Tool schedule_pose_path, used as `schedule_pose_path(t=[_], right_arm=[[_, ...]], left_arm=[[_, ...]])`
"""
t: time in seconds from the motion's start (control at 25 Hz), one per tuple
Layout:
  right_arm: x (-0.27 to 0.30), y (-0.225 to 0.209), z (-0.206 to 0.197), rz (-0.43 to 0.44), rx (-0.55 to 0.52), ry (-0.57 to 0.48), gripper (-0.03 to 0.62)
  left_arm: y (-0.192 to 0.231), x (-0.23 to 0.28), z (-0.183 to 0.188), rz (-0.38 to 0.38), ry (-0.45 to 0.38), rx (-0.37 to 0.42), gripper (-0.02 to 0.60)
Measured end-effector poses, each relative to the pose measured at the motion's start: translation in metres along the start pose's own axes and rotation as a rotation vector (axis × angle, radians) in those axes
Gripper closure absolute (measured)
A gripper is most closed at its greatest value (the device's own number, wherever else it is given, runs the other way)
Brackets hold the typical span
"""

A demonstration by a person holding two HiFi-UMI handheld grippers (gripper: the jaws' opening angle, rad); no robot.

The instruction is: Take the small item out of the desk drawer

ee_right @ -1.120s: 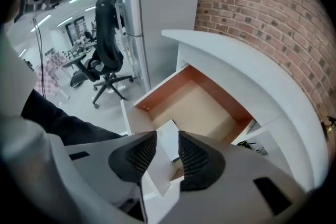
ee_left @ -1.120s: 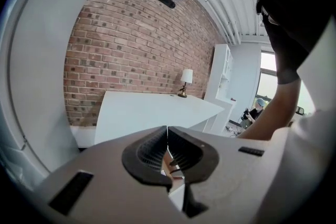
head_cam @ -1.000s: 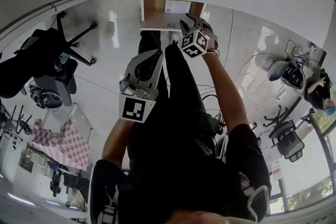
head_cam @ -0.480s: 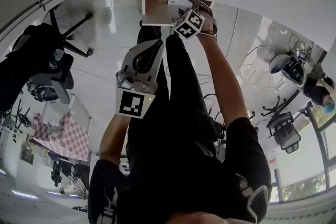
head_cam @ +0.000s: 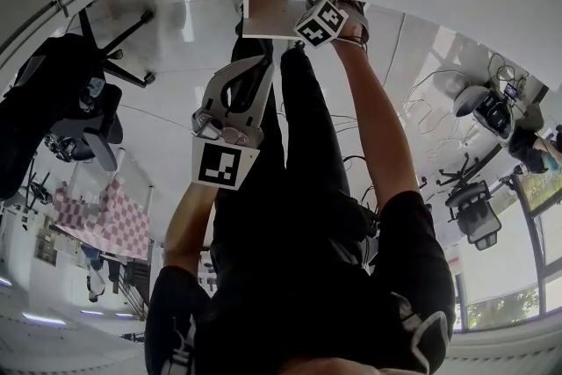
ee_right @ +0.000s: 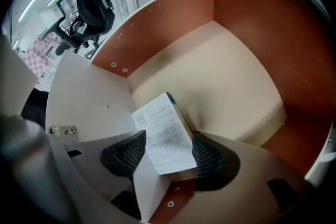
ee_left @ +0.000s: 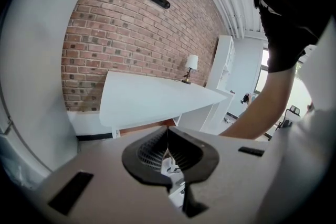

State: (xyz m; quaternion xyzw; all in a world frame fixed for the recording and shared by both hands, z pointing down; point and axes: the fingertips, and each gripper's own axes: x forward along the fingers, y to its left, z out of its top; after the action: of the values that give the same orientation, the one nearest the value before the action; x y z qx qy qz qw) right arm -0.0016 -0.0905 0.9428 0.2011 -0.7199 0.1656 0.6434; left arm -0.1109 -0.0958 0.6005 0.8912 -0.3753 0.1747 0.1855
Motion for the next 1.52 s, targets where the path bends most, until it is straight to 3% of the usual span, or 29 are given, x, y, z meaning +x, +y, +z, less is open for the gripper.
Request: schedule_pose_path(t=[0.28, 0.56, 0.72, 0.8, 0.96, 1.12, 1.28, 1.36, 1.52], right_arm=[[0.01, -0.005, -0.003, -0.025, -0.039, 0.03, 0.317], [0.003, -0.004, -0.005, -0.036, -0.036, 0.014, 0.318], [-0.006, 0.0, -0.006, -0.04, -0.046, 0.012, 0.318], [-0.01, 0.002, -0.006, -0.039, -0.052, 0.006, 0.321], [-0.017, 0.008, -0.008, -0.044, -0.071, -0.007, 0.321], [-0.021, 0.013, -0.009, -0.049, -0.094, -0.014, 0.323], [-0.024, 0.021, -0.01, -0.051, -0.102, -0.027, 0.339], [-0.027, 0.022, -0.01, -0.057, -0.112, -0.034, 0.344], [-0.033, 0.025, -0.013, -0.053, -0.115, -0.052, 0.36]], left_arm=[[0.011, 0.003, -0.011, -0.009, 0.021, -0.018, 0.571], [0.013, 0.009, -0.014, -0.012, 0.011, 0.012, 0.571], [0.012, 0.008, -0.05, 0.001, 0.172, -0.126, 0.571], [0.013, 0.015, -0.06, -0.007, 0.199, -0.13, 0.571], [0.009, 0.038, -0.078, -0.073, 0.228, 0.07, 0.57], [0.006, 0.072, -0.121, -0.148, 0.335, 0.254, 0.568], [0.006, 0.104, -0.162, -0.215, 0.438, 0.322, 0.45], [0.008, 0.117, -0.173, -0.234, 0.477, 0.385, 0.431], [0.003, 0.135, -0.189, -0.287, 0.542, 0.65, 0.428]])
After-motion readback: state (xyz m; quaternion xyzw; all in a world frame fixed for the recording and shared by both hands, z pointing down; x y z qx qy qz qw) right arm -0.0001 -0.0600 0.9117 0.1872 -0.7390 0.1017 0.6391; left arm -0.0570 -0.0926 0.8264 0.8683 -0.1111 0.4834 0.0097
